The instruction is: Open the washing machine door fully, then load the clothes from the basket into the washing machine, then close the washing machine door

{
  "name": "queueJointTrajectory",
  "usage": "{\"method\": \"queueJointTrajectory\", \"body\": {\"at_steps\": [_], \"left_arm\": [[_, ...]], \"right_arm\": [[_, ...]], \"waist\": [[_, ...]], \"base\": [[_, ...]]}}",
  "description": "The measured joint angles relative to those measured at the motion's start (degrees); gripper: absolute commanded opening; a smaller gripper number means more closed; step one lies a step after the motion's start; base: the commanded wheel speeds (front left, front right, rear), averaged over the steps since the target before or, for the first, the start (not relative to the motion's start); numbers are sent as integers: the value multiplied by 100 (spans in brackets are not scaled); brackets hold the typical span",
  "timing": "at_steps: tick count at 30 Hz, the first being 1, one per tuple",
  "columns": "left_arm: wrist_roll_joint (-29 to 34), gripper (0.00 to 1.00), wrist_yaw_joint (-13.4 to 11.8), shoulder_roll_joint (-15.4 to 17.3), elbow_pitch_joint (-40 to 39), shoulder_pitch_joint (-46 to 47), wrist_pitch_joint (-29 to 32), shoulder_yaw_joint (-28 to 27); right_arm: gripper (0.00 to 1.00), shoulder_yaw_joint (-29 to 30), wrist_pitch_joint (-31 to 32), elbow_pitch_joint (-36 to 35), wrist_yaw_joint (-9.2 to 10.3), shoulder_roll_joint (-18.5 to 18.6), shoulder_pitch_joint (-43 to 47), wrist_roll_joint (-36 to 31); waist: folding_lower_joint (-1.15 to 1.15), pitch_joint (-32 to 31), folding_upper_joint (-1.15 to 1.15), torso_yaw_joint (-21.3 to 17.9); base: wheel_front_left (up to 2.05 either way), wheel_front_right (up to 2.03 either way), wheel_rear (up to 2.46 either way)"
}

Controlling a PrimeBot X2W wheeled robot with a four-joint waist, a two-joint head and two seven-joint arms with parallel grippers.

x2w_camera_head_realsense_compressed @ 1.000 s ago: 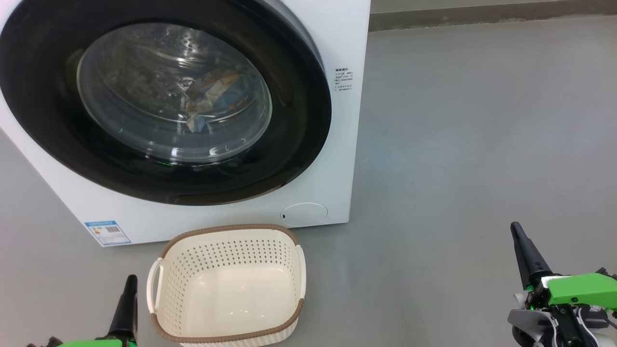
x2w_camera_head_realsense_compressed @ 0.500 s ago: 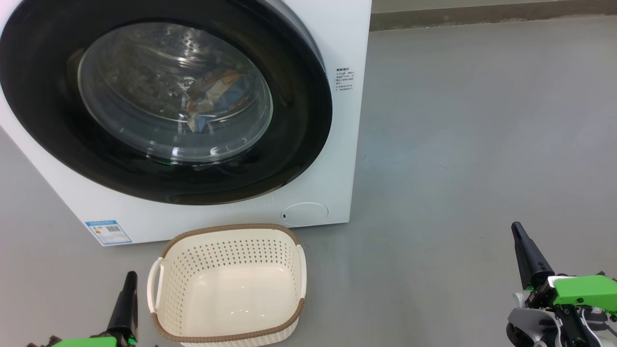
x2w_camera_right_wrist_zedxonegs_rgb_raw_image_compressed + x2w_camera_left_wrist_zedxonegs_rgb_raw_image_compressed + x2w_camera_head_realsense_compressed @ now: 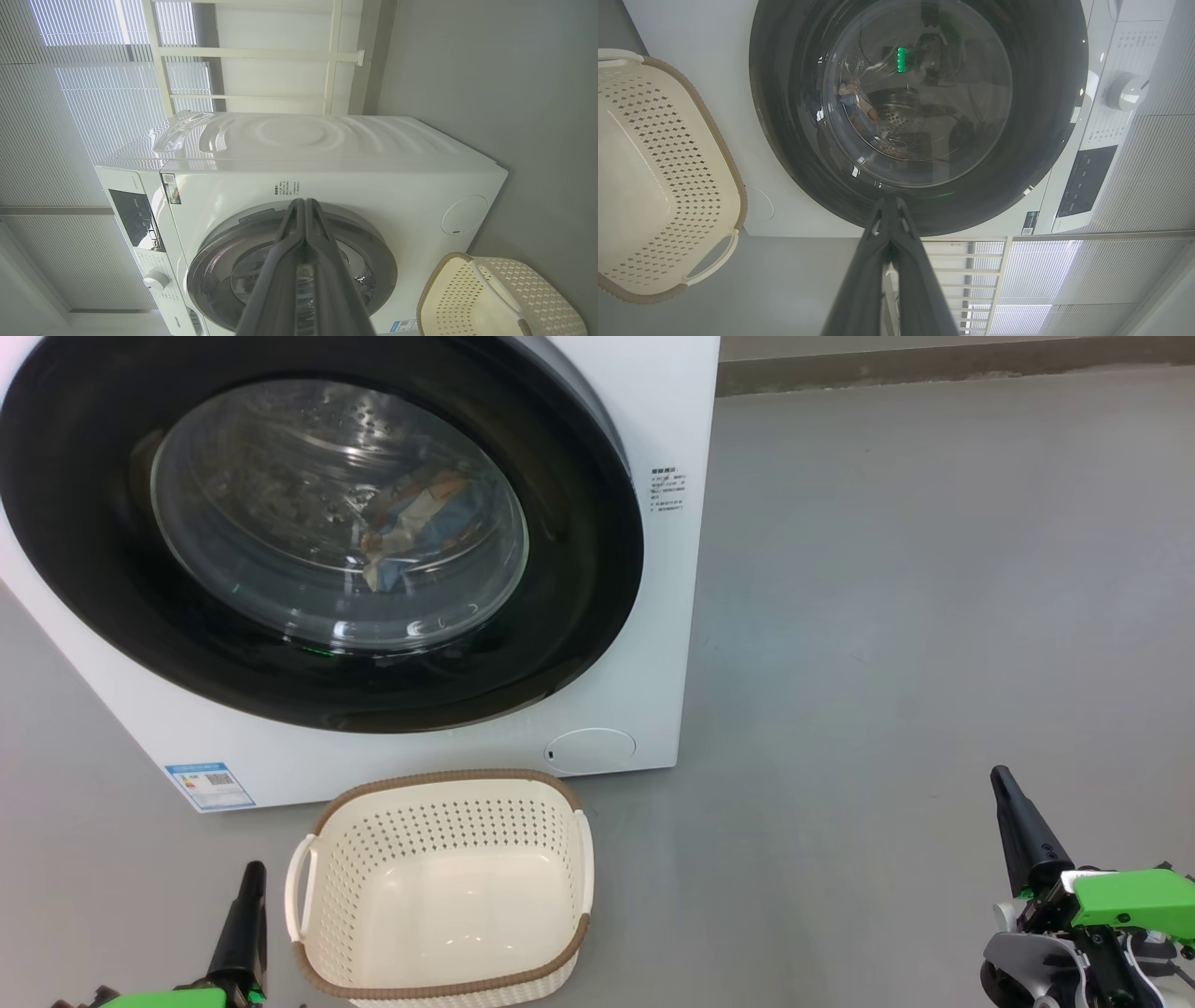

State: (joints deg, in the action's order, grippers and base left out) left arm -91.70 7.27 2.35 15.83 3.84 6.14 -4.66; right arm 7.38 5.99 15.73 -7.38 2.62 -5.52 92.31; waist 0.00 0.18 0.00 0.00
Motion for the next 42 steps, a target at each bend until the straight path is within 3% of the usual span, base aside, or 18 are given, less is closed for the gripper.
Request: {"method": "queueJointTrajectory", "body": {"at_steps": [42], "left_arm": [[0,0,0,-1,0,2,0,0]], "right_arm": [[0,11,7,0,0,-8,1,0]], "waist": [[0,0,0,0]], "base": [[0,0,0]]}}
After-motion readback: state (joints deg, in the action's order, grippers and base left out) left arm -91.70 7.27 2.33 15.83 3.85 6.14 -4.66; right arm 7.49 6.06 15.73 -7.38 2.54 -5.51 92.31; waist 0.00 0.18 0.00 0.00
